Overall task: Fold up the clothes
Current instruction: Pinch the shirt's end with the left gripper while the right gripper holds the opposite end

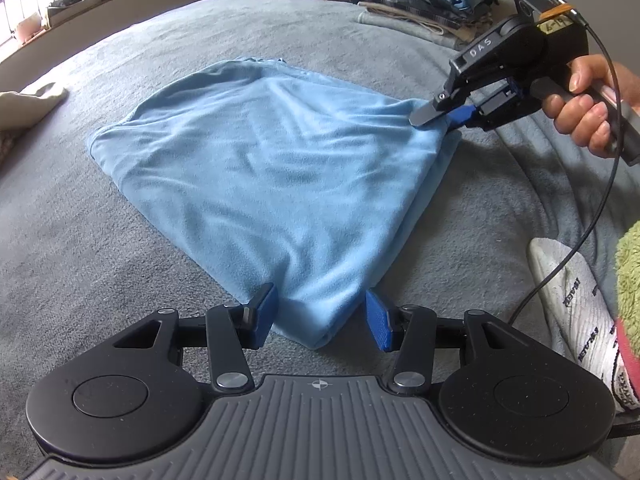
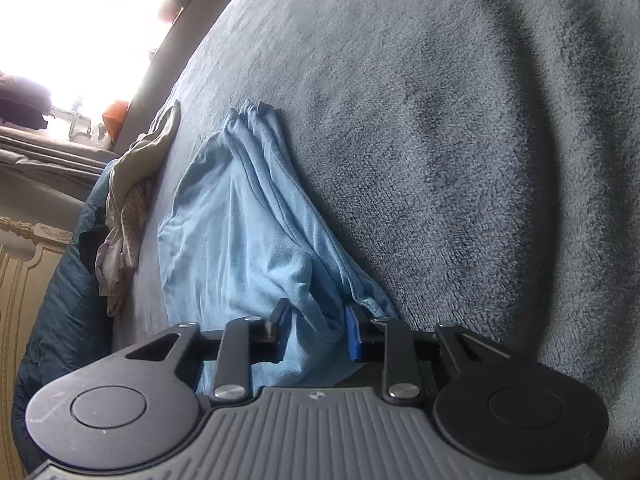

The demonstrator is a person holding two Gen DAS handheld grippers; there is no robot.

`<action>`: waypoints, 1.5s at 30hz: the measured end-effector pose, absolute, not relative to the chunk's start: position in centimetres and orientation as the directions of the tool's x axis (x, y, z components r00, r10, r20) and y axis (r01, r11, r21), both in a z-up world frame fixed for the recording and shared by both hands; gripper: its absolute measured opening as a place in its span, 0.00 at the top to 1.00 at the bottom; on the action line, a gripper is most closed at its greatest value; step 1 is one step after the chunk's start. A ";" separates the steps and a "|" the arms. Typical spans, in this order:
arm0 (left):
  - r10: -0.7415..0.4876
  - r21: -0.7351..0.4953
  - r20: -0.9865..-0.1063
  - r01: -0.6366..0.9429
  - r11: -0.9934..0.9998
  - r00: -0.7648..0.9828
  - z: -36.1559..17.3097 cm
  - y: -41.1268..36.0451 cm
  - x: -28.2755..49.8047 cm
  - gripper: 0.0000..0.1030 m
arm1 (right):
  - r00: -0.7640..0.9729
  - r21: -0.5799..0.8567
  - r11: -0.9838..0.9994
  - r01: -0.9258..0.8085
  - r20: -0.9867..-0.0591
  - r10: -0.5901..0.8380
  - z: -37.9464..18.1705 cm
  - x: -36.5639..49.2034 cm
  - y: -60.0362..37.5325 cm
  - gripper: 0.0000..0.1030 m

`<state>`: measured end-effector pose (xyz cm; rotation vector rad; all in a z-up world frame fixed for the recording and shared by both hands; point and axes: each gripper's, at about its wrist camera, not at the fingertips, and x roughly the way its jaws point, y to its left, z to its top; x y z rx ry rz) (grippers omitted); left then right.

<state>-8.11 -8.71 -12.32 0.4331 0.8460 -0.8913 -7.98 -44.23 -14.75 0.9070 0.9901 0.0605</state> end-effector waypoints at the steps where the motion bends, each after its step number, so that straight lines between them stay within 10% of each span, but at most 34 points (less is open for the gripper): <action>1: -0.500 -0.004 -0.794 0.819 0.574 0.347 -12.3 -8.7 -8.1 0.53 | 0.579 0.673 0.661 0.332 -0.699 0.420 -14.6 -7.9 -44.0 0.94; 22: -0.457 -0.015 -0.812 0.770 0.637 0.362 -11.9 -7.1 -7.7 0.54 | 0.628 0.621 0.732 0.279 -0.695 0.350 -12.6 -9.8 -44.6 0.96; 31: -0.468 0.006 -0.806 0.796 0.606 0.362 -11.7 -7.5 -8.7 0.97 | 0.656 0.605 0.763 0.229 -0.675 0.339 -11.2 -9.8 -43.9 0.96; 45: -0.447 0.113 -0.816 0.859 0.500 0.367 -12.0 -7.9 -9.8 0.98 | 0.623 0.515 0.829 0.218 -0.727 0.288 -12.3 -10.9 -43.7 0.96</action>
